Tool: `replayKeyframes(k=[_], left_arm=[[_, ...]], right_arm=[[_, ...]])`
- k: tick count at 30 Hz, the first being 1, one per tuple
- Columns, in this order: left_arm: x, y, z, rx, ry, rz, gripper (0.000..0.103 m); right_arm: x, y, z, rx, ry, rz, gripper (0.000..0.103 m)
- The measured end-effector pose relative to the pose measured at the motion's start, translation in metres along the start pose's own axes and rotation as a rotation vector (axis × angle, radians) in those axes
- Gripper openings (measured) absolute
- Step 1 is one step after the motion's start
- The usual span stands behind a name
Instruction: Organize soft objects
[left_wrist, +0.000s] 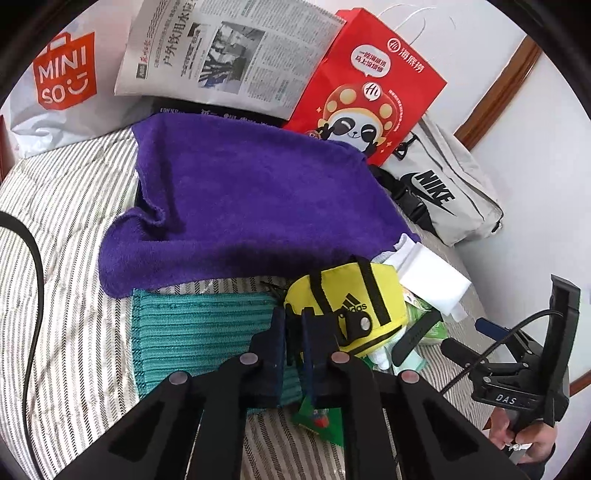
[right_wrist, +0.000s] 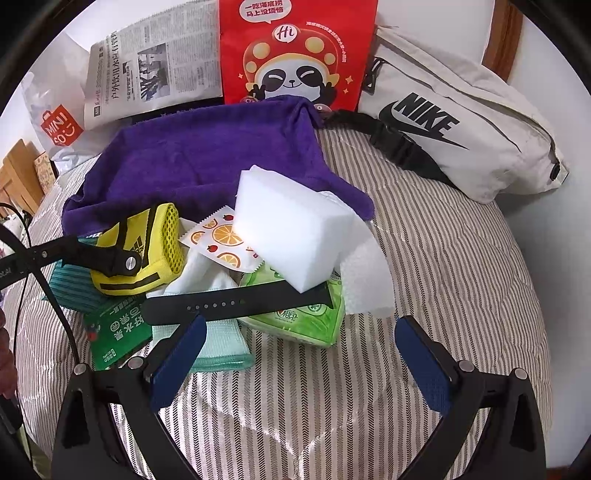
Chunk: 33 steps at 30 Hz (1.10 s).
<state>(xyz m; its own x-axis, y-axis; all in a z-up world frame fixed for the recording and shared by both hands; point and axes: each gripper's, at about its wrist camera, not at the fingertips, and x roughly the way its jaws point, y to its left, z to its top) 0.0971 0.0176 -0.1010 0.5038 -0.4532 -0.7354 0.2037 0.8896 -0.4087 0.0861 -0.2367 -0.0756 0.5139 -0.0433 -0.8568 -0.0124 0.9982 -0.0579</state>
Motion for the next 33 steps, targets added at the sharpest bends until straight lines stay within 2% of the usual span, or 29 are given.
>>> replayKeyframes(k=[6,12,18,19,20,21,23,25,26,27,30,33], left_arm=[[-0.024,0.001,0.003,0.009,-0.053,0.006,0.007],[-0.050,0.011,0.003,0.023,-0.106,0.058,0.007],[-0.038,0.009,-0.006,0.062,-0.063,0.020,0.007],[-0.036,0.006,-0.008,0.074,-0.062,0.018,0.012],[-0.034,0.003,-0.010,0.088,-0.058,0.018,0.024],[-0.032,0.000,-0.012,0.102,-0.059,0.038,0.030],[-0.030,-0.005,-0.016,0.131,-0.080,0.082,0.058],[-0.031,-0.008,-0.019,0.160,-0.106,0.099,0.061],[-0.032,-0.011,-0.020,0.185,-0.115,0.095,0.069],[-0.031,-0.012,-0.021,0.203,-0.112,0.102,0.071],[-0.022,-0.015,-0.024,0.258,-0.089,0.161,0.071],[-0.013,-0.014,-0.027,0.305,-0.055,0.190,0.071]], right_arm=[[-0.007,0.009,0.001,-0.018,-0.018,0.011,0.101],[-0.010,0.021,-0.001,-0.047,-0.022,0.017,0.101],[-0.012,0.029,-0.004,-0.070,-0.020,0.013,0.101],[-0.012,0.028,-0.004,-0.072,-0.021,0.010,0.101],[-0.013,0.028,-0.004,-0.074,-0.023,0.005,0.101],[-0.014,0.028,-0.005,-0.074,-0.024,0.005,0.101],[-0.014,0.028,-0.005,-0.072,-0.025,0.010,0.101],[-0.014,0.027,-0.006,-0.069,-0.024,0.008,0.101],[-0.014,0.027,-0.006,-0.068,-0.023,0.010,0.101],[-0.014,0.027,-0.007,-0.067,-0.021,0.014,0.101],[-0.011,0.027,-0.009,-0.069,-0.015,0.019,0.101],[-0.010,0.026,-0.010,-0.065,-0.014,0.021,0.101]])
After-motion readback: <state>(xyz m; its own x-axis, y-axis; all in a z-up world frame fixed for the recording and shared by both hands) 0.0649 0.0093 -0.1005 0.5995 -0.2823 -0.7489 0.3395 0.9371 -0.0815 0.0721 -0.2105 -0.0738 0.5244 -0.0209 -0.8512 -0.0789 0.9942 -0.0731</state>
